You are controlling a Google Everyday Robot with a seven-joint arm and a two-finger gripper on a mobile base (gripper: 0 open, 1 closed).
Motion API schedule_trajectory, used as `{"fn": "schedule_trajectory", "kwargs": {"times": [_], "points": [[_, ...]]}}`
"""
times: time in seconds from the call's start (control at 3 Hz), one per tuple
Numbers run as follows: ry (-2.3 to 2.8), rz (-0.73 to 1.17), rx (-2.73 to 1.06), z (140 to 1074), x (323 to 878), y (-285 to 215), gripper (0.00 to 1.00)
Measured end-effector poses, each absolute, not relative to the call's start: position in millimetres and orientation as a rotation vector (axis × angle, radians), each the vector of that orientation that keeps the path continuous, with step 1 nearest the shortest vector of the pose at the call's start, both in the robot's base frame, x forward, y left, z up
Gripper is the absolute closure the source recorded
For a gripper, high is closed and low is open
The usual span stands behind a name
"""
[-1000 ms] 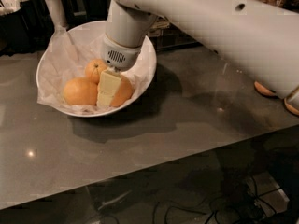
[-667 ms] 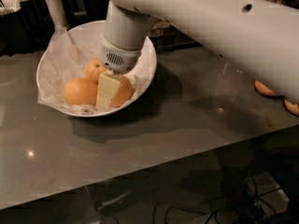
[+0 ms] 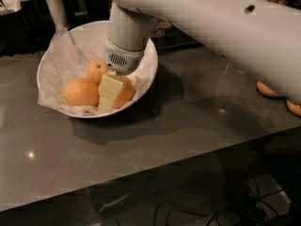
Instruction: Pick orange from white bowl
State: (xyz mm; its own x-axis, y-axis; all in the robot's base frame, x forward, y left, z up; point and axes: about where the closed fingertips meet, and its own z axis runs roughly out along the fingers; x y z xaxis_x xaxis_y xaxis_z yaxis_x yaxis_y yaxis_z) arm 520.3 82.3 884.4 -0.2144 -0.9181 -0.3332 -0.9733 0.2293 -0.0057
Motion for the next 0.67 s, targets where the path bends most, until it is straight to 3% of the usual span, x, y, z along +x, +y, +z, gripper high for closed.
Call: {"fn": "schedule_trajectory", "kwargs": {"times": [0.67], "points": [[2.313,0.331,-1.638,864.0,556.7,65.6,0.29]]}}
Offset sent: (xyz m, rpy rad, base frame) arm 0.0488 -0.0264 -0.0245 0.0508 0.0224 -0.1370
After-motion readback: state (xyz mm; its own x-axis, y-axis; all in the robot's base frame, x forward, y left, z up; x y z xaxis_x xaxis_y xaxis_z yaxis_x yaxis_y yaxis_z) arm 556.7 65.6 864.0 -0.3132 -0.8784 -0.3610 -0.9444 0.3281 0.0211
